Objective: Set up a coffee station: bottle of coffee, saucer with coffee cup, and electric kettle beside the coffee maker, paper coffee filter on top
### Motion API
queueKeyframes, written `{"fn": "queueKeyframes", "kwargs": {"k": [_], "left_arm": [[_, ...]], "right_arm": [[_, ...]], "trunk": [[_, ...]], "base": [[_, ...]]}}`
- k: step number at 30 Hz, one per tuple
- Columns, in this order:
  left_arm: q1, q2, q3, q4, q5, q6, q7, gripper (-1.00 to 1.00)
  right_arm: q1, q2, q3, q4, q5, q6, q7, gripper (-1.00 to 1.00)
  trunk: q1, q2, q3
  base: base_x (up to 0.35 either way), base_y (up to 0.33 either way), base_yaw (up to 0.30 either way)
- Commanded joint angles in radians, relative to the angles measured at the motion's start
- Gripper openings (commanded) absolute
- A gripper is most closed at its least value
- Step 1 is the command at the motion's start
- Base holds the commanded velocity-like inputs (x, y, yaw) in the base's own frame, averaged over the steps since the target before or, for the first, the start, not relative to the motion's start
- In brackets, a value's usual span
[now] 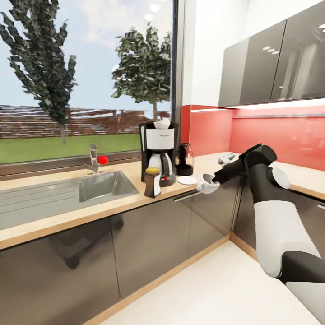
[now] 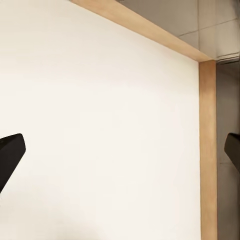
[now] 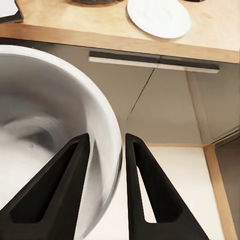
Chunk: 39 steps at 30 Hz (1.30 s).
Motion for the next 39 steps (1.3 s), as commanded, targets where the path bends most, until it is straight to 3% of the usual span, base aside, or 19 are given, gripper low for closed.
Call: {"fn": "queueKeyframes", "kwargs": {"k": [1, 18, 29, 39], "left_arm": [[-0.001, 0.0, 0.004, 0.0, 0.001, 0.008, -0.004, 1.0], [-0.001, 0.0, 0.003, 0.0, 0.001, 0.008, -0.004, 1.0], [-0.001, 0.0, 0.004, 0.0, 0.001, 0.008, -0.004, 1.0], [-0.001, 0.0, 0.003, 0.0, 0.001, 0.008, -0.004, 1.0]], "right_arm": [[-0.001, 0.0, -0.001, -0.001, 0.008, 0.01, 0.011, -1.0], [-0.001, 0.0, -0.001, -0.001, 0.008, 0.011, 0.011, -1.0], [-0.001, 0.0, -0.001, -0.001, 0.008, 0.01, 0.011, -1.0], [-0.001, 0.0, -0.001, -0.001, 0.008, 0.011, 0.011, -1.0]], "trunk": [[0.0, -0.001, -0.001], [0.0, -0.001, -0.001], [0.0, -0.001, -0.001], [0.0, -0.001, -0.001]], "base": [[0.183, -0.143, 0.044], [0.152, -0.262, 0.016], [0.004, -0.078, 0.24], [0.0, -0.278, 0.104]]}}
